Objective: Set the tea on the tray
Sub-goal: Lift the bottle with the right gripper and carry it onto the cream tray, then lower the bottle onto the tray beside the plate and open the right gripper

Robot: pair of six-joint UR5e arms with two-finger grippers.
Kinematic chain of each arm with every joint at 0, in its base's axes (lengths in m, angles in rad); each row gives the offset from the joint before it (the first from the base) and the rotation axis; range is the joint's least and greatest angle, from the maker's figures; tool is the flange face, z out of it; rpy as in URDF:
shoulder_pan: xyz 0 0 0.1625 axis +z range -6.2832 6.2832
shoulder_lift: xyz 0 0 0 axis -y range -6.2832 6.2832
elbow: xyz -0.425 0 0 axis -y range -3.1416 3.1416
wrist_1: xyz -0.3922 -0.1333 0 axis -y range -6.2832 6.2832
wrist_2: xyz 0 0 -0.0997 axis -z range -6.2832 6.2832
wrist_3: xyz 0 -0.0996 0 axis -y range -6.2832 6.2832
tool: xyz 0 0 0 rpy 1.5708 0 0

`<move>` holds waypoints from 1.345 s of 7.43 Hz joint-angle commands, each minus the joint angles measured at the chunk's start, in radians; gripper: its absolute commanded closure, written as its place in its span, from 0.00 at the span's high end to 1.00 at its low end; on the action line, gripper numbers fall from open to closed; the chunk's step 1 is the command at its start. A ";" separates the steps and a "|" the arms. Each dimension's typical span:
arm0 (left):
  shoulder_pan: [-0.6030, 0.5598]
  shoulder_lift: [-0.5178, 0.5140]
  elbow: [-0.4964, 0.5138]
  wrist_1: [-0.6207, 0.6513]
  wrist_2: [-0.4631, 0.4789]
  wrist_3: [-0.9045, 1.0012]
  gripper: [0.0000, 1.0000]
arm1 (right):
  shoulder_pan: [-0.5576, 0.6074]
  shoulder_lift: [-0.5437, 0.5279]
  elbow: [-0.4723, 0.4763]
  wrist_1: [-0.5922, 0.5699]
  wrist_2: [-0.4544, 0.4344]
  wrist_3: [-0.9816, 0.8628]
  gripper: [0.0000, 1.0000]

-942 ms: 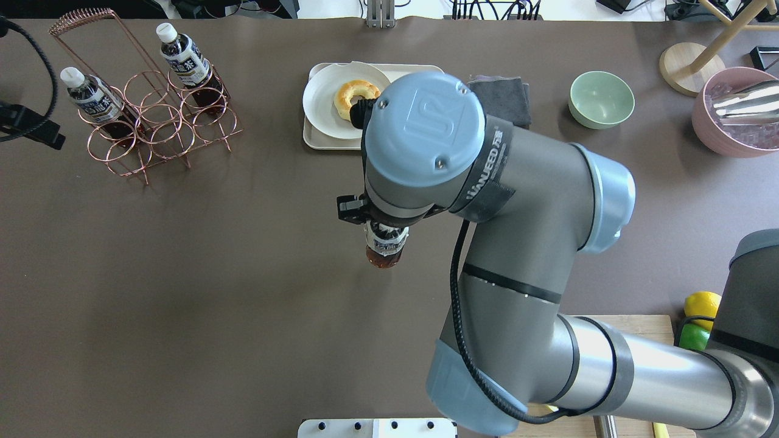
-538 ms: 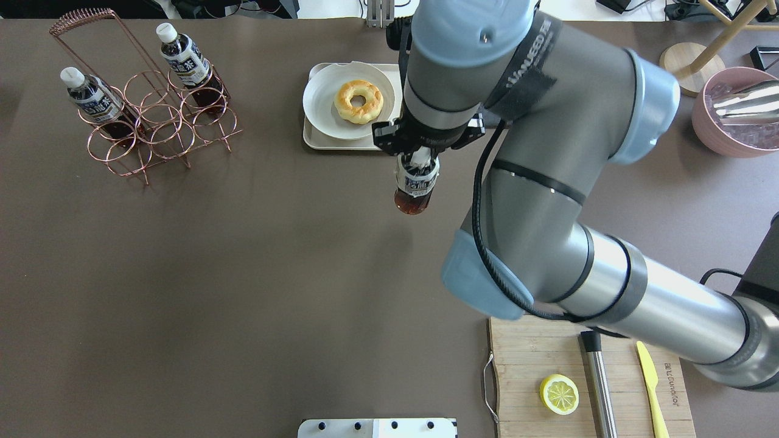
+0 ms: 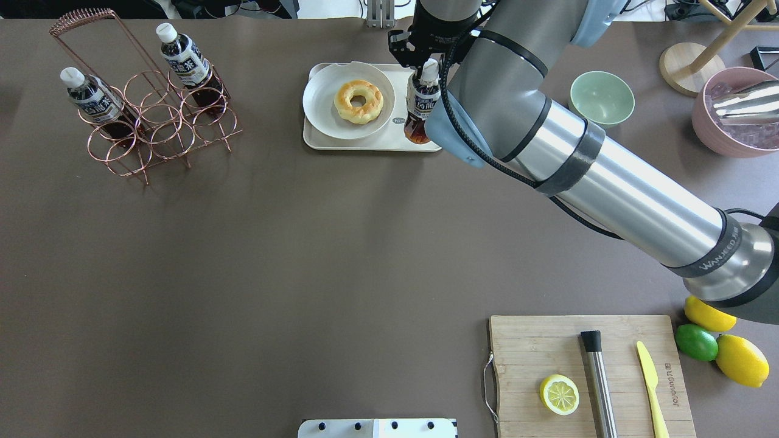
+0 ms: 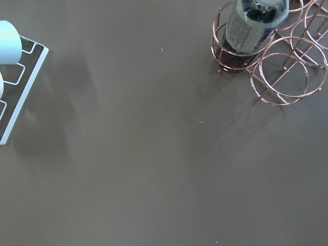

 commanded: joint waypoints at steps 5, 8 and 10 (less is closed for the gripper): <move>-0.026 0.016 -0.011 -0.008 0.000 0.004 0.97 | 0.039 0.074 -0.301 0.193 0.013 -0.039 0.00; -0.026 0.015 -0.014 -0.008 0.000 0.003 0.97 | 0.041 0.072 -0.320 0.226 0.013 -0.040 0.00; -0.026 0.015 -0.012 -0.008 0.000 0.004 0.97 | 0.039 0.074 -0.318 0.227 0.012 -0.040 0.99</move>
